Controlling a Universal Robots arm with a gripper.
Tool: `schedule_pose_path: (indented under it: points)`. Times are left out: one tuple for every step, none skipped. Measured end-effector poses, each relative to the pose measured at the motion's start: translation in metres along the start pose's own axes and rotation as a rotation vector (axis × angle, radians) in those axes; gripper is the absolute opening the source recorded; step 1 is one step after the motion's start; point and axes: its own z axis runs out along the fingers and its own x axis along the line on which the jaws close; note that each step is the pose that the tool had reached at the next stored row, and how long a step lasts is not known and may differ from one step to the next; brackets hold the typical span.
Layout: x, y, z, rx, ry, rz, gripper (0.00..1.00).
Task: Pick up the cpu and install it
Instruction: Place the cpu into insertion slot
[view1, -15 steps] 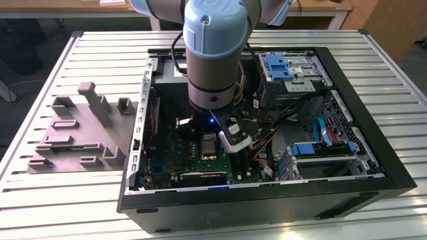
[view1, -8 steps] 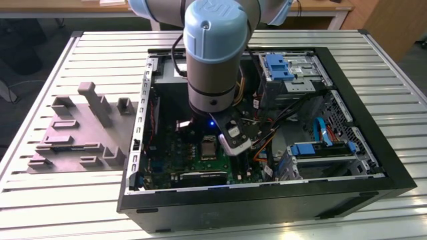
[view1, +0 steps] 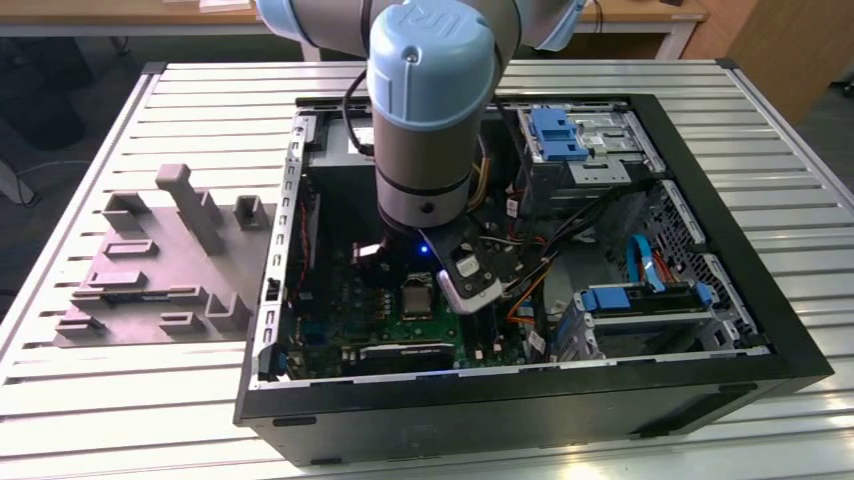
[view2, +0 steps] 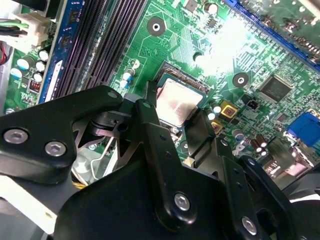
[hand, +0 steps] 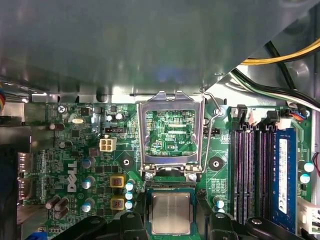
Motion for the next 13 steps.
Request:
schedule_pose_path:
  points:
    - [0.0000,-0.0003,0.0001,0.0000,0.0000,0.000,0.47]
    - [0.0000,-0.0004,0.0003,-0.0001,-0.0001,0.000,0.47]
    - [0.0000,-0.0004,0.0006,-0.0001,-0.0001,0.000,0.47]
    - [0.0000,-0.0004,0.0010,-0.0001,-0.0001,0.000,0.47]
    - [0.0000,-0.0005,0.0014,-0.0001,-0.0001,0.000,0.47]
    - [0.0000,-0.0005,0.0020,-0.0001,-0.0001,0.000,0.47]
    - [0.0000,-0.0005,0.0025,-0.0001,0.0000,0.000,0.47]
    - [-0.0001,-0.0005,0.0031,0.0000,0.0000,0.000,0.47]
    - [-0.0001,-0.0005,0.0037,-0.0001,0.0000,0.000,0.47]
    - [-0.0001,-0.0005,0.0044,-0.0001,-0.0001,0.000,0.47]
    - [-0.0001,-0.0006,0.0050,0.0001,0.0000,0.000,0.47]
    - [0.0000,-0.0007,0.0054,0.0005,0.0002,0.000,0.47]
    - [0.0000,-0.0007,0.0055,0.0006,0.0002,0.000,0.47]
